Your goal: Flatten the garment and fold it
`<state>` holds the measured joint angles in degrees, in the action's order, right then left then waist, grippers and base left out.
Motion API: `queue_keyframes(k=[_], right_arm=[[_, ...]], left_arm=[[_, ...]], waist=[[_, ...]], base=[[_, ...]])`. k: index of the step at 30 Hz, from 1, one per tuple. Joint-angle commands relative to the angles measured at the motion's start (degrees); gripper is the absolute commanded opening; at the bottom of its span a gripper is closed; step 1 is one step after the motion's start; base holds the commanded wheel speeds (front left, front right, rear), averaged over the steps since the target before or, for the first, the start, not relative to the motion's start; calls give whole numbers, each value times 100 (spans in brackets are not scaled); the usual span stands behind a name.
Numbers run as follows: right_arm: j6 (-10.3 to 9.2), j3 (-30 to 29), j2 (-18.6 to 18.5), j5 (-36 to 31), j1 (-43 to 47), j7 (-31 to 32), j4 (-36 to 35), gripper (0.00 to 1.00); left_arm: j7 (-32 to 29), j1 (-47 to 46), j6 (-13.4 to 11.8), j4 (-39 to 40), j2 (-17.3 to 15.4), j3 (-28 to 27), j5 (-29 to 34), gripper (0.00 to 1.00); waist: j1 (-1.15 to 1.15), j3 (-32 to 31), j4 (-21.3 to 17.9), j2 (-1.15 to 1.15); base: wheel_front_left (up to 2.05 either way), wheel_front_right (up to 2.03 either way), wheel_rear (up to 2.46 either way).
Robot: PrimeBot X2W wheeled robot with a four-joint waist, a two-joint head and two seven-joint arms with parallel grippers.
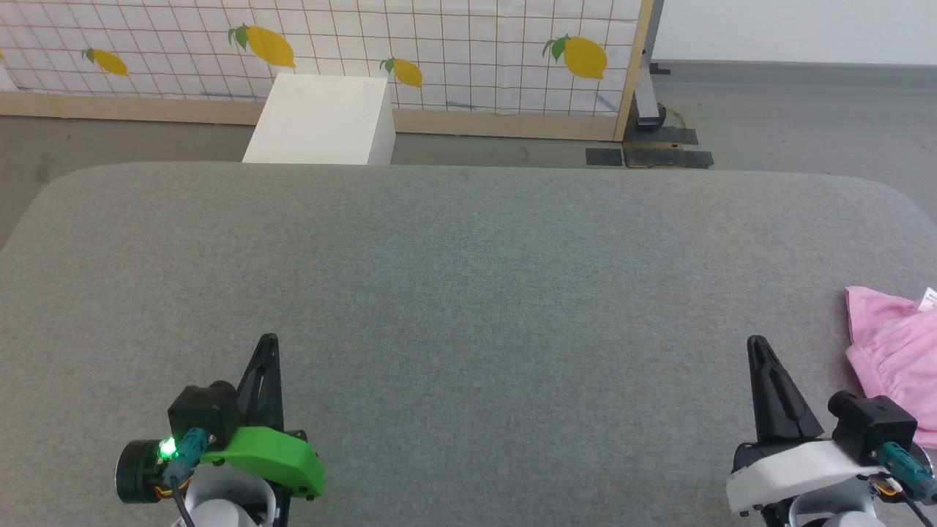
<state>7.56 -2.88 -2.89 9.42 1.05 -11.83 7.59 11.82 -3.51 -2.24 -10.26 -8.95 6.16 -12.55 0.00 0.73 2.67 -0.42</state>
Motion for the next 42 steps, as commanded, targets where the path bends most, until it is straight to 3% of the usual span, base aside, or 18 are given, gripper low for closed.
queue_keyframes(k=[1,42], right_arm=[[-2,18,0,-74,-23,42,-47,0],[-4,130,1,-434,-57,515,-343,0]], left_arm=[[-35,75,27,48,38,-36,75,0],[-511,190,109,454,274,-276,565,0]], waist=[[0,-1,-4,9],[0,-31,-113,23]], base=[[0,0,0],[0,0,0]])
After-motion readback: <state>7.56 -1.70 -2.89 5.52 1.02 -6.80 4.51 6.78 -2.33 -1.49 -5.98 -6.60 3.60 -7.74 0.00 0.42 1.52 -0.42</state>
